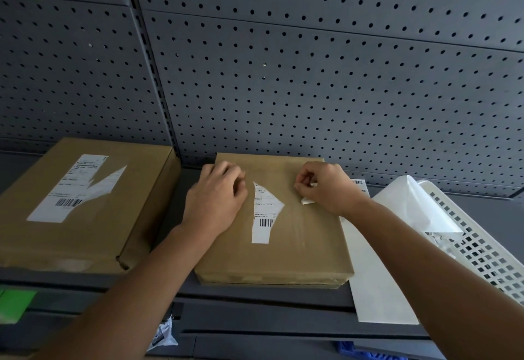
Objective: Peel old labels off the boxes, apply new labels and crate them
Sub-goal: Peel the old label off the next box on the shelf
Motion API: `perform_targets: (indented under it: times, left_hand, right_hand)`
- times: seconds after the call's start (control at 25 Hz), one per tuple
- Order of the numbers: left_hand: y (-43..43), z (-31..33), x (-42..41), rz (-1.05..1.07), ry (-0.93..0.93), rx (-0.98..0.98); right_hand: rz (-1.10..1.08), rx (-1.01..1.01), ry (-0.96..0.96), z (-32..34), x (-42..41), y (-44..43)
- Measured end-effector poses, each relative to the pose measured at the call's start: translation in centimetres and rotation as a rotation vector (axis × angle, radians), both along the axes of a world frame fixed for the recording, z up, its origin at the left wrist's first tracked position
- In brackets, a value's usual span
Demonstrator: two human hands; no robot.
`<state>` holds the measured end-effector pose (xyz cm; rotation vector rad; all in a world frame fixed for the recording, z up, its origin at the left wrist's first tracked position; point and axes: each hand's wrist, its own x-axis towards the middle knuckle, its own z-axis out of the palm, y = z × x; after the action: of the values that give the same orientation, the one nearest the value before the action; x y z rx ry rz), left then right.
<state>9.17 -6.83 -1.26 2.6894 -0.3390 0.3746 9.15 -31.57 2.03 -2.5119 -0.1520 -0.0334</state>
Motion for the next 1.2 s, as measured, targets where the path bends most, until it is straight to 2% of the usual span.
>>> perform_targets:
  times: [0.16,0.32,0.64,0.88,1.04,1.2]
  left_hand:
    - [-0.1,-0.1,0.0,0.0,0.0,0.004]
    - [0.0,0.0,-0.1,0.007,-0.003,-0.006]
    - [-0.1,0.0,0.0,0.005,0.004,-0.013]
    - [-0.1,-0.1,0.0,0.004,-0.002,-0.015]
    - [0.0,0.0,0.0,0.002,0.001,-0.017]
    - [-0.1,0.0,0.1,0.012,0.016,-0.015]
  right_hand:
    - [-0.059,0.009,-0.075,-0.7,0.2,0.2]
    - [0.009,0.074,-0.016,-0.1,-0.3,-0.2]
    - [0.093,-0.054,0.026,0.4,0.1,-0.3]
    - [0.02,0.117,0.043,0.0,-0.3,-0.7]
    - [0.09,-0.038,-0.029,0.1,-0.1,-0.3]
    - [0.161,-0.282,-0.072,0.9,0.7,0.5]
